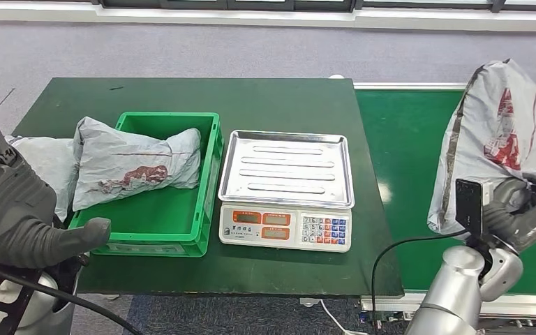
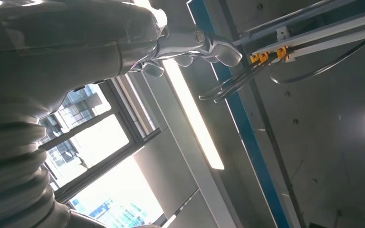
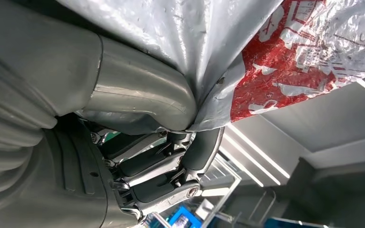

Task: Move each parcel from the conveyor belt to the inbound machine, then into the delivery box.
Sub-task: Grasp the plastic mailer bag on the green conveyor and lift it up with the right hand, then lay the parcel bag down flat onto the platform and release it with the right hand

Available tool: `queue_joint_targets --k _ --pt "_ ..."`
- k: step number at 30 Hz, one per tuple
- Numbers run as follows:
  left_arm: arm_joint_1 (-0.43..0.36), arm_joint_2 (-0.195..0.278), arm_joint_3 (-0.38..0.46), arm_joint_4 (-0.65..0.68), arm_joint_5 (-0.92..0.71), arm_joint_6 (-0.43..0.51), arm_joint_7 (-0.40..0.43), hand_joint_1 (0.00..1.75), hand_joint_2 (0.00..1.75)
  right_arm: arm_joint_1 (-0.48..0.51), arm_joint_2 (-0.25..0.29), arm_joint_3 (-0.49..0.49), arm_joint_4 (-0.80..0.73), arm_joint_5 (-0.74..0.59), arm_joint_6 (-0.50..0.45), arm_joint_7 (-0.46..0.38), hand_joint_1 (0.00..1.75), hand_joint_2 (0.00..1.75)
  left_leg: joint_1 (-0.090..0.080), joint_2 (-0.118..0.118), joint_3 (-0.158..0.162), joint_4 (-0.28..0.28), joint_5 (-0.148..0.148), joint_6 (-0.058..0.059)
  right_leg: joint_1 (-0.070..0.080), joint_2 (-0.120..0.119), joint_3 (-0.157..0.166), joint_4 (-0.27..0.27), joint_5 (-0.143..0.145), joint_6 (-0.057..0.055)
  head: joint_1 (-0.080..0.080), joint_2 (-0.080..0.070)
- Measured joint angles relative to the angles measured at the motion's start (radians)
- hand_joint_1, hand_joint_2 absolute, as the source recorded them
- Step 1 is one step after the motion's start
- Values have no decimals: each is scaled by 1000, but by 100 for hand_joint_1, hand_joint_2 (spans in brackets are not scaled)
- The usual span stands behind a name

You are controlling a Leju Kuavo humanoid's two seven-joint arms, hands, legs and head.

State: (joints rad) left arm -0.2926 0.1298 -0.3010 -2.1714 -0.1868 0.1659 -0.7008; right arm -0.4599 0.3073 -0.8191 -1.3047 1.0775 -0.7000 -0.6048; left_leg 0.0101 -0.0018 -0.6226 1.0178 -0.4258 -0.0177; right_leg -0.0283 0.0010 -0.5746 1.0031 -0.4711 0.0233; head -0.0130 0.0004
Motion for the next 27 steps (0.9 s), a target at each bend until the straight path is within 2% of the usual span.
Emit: queue_joint_targets --k 8,10,11,14,15,17,19,22,27 --pt "0 -5 0 10 0 -2 0 0 175 -1 22 24 -37 37 0 -20 175 175 0 0 0 0 0 0 0 1 1 1 0 0 0 0" --pt "-8 -13 0 23 9 -26 0 0 175 -14 32 85 -17 147 0 61 175 175 0 2 0 0 0 0 1 1 0 1 1 -1 0 0" --pt "-16 -20 0 31 15 -41 0 0 175 -25 36 130 -2 226 1 135 175 175 0 3 0 -1 0 -1 1 2 0 2 1 -1 0 0" --pt "-40 -43 0 58 27 -82 2 0 175 -78 40 398 96 450 4 483 175 175 1 8 0 -1 2 -2 1 7 -3 2 3 -3 0 0" --pt "-46 -50 0 65 30 -95 3 0 175 -100 39 509 142 487 5 597 175 175 1 9 0 -1 3 -3 1 7 -4 3 3 -3 0 0" --pt "-54 -58 0 74 34 -112 3 0 175 -139 37 684 225 496 4 734 175 175 2 8 0 -1 4 -3 2 7 -5 3 4 -4 0 0" --pt "-64 -64 0 84 37 -122 3 0 175 -173 37 817 304 497 4 797 175 175 3 7 -1 -1 4 -3 3 6 -5 3 3 -4 0 0" --pt "-79 -71 -1 99 39 -125 3 0 175 -222 38 969 423 498 5 808 175 175 3 7 -1 -1 4 -4 3 6 -5 3 3 -4 0 0" --pt "-90 -76 -7 113 39 -120 3 0 175 -260 38 1091 536 497 4 799 175 175 3 4 -2 -1 3 -3 3 4 -5 3 3 -4 0 0"
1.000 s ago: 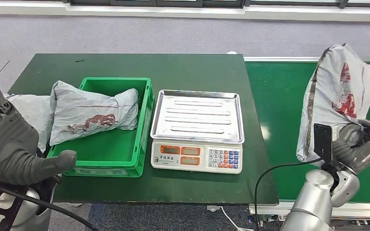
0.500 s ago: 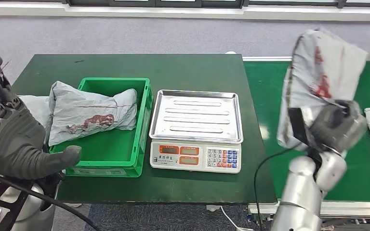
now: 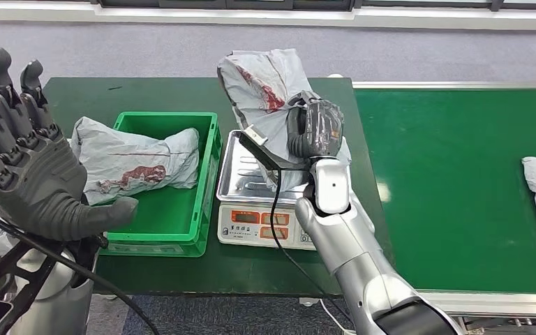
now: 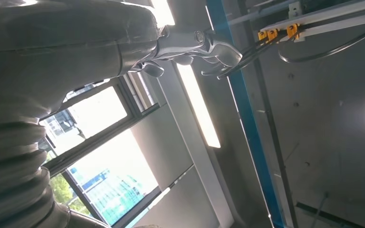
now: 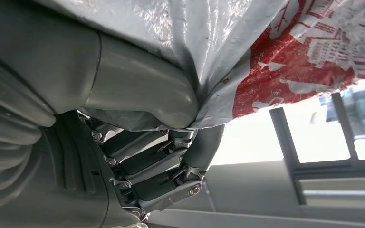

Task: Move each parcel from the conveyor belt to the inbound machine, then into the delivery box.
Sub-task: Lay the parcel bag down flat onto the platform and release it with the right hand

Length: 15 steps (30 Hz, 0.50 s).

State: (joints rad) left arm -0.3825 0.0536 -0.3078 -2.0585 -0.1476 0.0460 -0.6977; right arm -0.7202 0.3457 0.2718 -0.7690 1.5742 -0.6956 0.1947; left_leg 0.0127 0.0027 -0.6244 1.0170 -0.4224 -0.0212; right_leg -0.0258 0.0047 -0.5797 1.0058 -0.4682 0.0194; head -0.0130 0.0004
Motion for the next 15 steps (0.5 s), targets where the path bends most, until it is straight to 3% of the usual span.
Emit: queue_joint_targets --k 15 --pt "-11 -7 -22 7 7 1 0 0 175 -63 18 59 210 -39 -1 -33 175 175 0 0 0 0 0 0 0 0 -1 0 0 0 0 0"
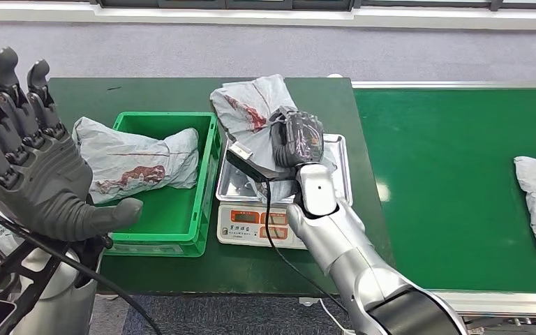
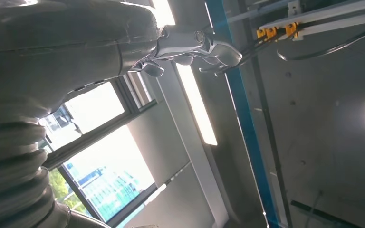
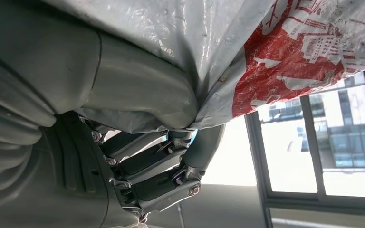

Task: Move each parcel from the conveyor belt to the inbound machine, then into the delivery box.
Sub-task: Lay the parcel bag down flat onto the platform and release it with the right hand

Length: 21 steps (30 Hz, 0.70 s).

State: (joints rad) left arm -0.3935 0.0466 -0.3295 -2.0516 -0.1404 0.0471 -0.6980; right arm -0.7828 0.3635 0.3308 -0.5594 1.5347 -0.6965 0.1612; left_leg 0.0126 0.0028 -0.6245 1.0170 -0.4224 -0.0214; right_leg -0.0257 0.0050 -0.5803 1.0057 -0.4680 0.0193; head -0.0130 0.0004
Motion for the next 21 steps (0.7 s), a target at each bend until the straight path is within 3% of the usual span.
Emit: queue_joint_targets --k 4,21 --pt "-11 -5 0 6 0 -9 0 0 175 -4 1 0 50 -2 0 4 2 175 0 0 0 0 0 0 0 0 0 0 0 0 0 0" --pt "-15 -6 0 25 3 -17 0 0 175 -1 -1 0 113 19 -1 39 0 175 0 0 0 0 0 0 0 0 -1 0 0 0 0 0"
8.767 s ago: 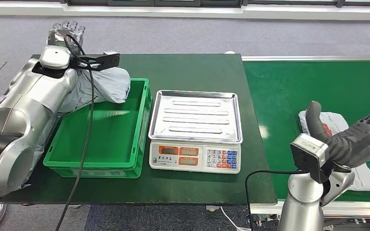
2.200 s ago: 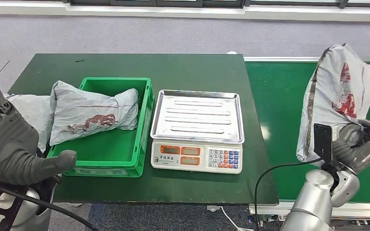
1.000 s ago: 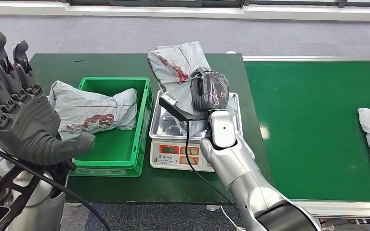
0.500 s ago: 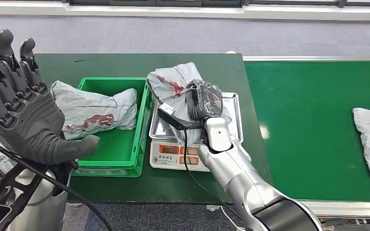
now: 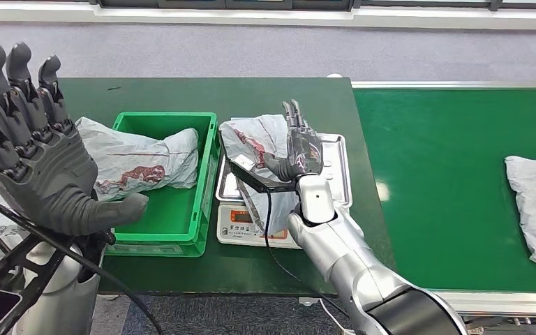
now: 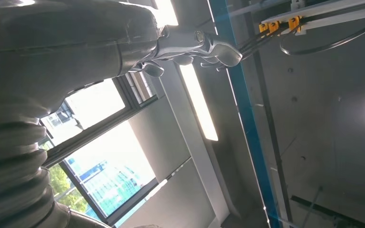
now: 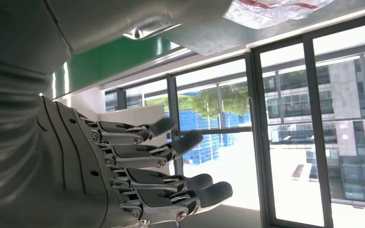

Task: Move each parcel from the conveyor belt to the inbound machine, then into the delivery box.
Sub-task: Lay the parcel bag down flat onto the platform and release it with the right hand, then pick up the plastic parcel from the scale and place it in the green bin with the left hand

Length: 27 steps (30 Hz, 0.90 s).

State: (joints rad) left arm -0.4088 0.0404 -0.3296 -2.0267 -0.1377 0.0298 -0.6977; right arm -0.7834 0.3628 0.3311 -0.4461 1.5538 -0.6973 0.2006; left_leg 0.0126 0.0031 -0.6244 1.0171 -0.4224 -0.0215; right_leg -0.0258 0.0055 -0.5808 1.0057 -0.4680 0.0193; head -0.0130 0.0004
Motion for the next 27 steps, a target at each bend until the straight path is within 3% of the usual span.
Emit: queue_joint_targets --k 6,11,17,19,23,27 --pt "-2 0 0 6 -3 6 0 0 175 0 0 0 13 -5 0 -14 0 175 0 0 0 0 0 0 0 0 0 0 0 0 0 0" --pt "-2 3 0 6 -11 32 0 0 175 10 0 -3 -17 -75 -3 -119 0 175 0 0 0 0 0 0 0 0 0 0 0 0 0 0" --pt "0 8 -1 7 -20 44 0 0 175 29 0 -6 -87 -122 -3 -180 0 175 0 0 0 0 0 0 0 0 0 0 0 0 0 0" --pt "1 9 -2 10 -30 59 0 0 175 76 0 -26 -194 -163 -4 -269 0 175 0 0 0 0 0 0 0 -1 0 0 0 0 0 0" --pt "-3 12 -4 61 -43 109 0 0 175 200 4 -105 -575 -301 -7 -476 0 175 0 -3 -1 1 0 0 0 -2 -1 -1 -1 0 0 0" --pt "-45 -32 3 236 -217 115 46 0 175 323 4 -168 -945 -423 -8 -598 0 175 0 -5 -1 1 -1 1 -1 -5 0 -2 -1 1 0 0"
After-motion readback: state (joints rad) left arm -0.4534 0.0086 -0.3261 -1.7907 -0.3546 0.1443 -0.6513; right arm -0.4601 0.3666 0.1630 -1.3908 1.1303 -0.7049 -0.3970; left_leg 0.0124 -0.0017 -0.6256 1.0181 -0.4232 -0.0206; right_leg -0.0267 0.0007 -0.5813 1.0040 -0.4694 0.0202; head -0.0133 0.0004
